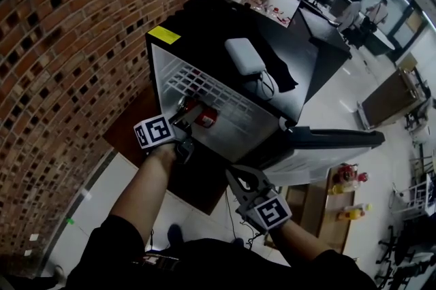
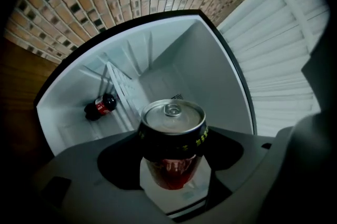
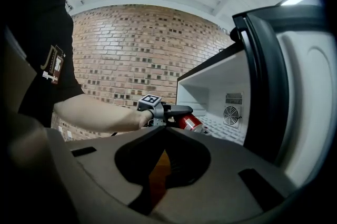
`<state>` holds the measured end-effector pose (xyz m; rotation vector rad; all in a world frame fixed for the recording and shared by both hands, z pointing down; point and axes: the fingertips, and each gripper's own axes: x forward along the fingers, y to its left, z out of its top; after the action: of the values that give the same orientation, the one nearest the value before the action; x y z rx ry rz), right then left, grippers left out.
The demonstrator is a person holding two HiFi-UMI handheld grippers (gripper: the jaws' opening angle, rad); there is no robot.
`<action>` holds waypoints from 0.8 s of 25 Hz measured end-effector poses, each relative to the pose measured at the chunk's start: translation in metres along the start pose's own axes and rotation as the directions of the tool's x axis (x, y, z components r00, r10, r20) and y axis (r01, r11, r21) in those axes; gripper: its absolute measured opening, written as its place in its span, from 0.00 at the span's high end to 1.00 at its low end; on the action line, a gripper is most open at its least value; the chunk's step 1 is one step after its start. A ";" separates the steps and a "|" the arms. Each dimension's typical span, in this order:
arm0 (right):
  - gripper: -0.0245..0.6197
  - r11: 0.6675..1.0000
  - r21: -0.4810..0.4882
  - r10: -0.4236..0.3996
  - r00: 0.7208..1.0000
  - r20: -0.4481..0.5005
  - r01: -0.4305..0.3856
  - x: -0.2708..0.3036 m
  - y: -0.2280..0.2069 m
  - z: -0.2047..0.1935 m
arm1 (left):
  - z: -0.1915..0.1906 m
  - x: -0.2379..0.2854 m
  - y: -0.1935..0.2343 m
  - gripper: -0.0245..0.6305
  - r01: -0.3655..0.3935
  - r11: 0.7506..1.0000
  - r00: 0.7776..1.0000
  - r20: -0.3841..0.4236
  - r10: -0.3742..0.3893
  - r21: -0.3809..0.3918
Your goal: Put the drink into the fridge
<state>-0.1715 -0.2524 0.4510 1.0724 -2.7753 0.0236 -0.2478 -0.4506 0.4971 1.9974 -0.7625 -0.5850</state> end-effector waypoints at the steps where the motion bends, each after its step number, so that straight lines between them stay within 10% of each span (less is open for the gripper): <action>1: 0.94 1.000 0.001 0.000 1.000 -0.001 0.000 0.000 0.000 -0.001 | 0.001 0.000 0.001 0.45 -0.004 1.000 1.000 0.001 0.004 -0.011; 20: 0.94 0.999 0.001 -0.033 0.999 0.004 0.033 -0.023 -0.011 0.001 | 0.003 0.037 -0.004 0.45 -0.064 0.981 0.998 -0.024 0.061 -0.181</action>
<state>-0.1479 -0.2456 0.4455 1.1201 -2.7605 0.0195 -0.2226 -0.4761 0.4881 1.8029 -0.7314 -0.5781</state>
